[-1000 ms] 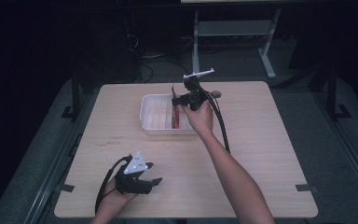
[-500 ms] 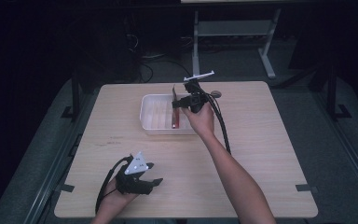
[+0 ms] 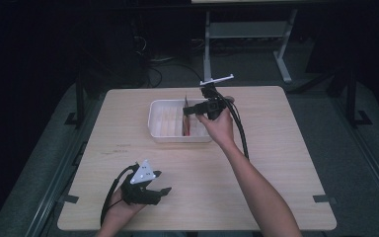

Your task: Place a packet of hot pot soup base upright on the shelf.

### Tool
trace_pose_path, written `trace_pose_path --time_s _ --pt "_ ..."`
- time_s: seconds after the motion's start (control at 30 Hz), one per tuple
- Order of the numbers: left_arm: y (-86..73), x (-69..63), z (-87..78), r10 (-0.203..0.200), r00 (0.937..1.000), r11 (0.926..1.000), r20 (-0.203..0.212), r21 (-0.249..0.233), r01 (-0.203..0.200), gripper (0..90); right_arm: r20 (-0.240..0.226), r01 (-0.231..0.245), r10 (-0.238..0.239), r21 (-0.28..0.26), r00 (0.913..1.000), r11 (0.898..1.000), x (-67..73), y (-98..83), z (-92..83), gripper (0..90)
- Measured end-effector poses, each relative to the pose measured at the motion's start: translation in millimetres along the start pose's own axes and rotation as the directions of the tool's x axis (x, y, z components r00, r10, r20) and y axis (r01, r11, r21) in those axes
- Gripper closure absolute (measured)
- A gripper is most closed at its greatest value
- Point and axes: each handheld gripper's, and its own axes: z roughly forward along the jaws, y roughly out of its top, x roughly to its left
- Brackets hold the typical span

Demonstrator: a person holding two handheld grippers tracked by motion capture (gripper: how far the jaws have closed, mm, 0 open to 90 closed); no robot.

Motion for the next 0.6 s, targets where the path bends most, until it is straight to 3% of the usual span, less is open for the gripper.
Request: trace_pose_path --time_s 0.6 --pt "-0.9 1.3 -0.4 -0.012 0.9999 0.9999 -0.003 -0.001 0.012 34.3 -0.035 0.023 -0.022 0.028 0.9992 0.999 -10.5 -22.2 -36.5 52.9"
